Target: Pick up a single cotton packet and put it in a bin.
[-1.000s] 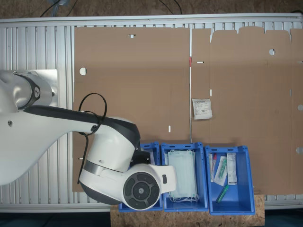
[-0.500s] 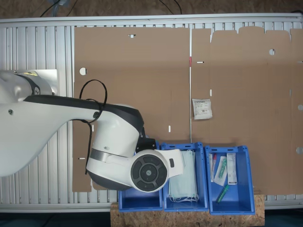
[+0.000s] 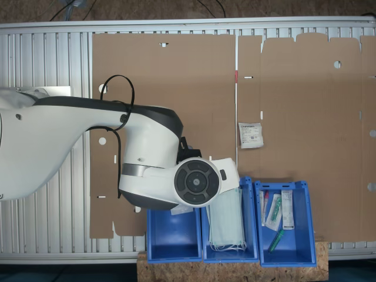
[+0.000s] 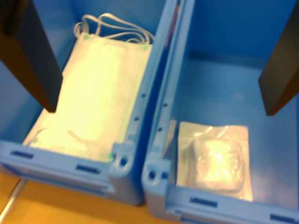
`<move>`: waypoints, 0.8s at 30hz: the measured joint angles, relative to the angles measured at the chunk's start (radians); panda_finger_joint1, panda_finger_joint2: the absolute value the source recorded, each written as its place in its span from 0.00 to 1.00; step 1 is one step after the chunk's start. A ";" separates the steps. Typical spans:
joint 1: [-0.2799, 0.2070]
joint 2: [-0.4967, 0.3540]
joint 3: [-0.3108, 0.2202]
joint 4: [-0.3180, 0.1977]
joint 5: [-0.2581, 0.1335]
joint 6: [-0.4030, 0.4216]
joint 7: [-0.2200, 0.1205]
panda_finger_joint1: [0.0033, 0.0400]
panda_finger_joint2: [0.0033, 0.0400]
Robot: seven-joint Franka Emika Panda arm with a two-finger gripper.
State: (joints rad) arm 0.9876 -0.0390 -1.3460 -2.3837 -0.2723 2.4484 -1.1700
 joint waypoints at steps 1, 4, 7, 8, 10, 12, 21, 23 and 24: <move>0.016 -0.002 -0.010 0.000 0.000 0.000 0.002 1.00 1.00; 0.063 -0.008 -0.041 0.001 0.000 0.000 0.014 1.00 1.00; 0.106 -0.016 -0.071 0.002 0.000 0.000 0.025 1.00 1.00; 0.120 -0.019 -0.081 0.002 0.000 0.000 0.029 1.00 1.00; 0.147 -0.025 -0.100 0.002 0.000 0.000 0.037 1.00 1.00; 0.173 -0.030 -0.119 0.002 0.000 0.000 0.043 1.00 1.00; 0.296 -0.044 -0.197 0.016 0.000 0.000 0.089 1.00 1.00; 0.314 -0.046 -0.205 0.020 0.000 0.000 0.099 1.00 1.00; 0.322 -0.046 -0.208 0.022 0.000 0.000 0.103 1.00 1.00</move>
State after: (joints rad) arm 1.3094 -0.0850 -1.5539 -2.3621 -0.2723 2.4484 -1.0668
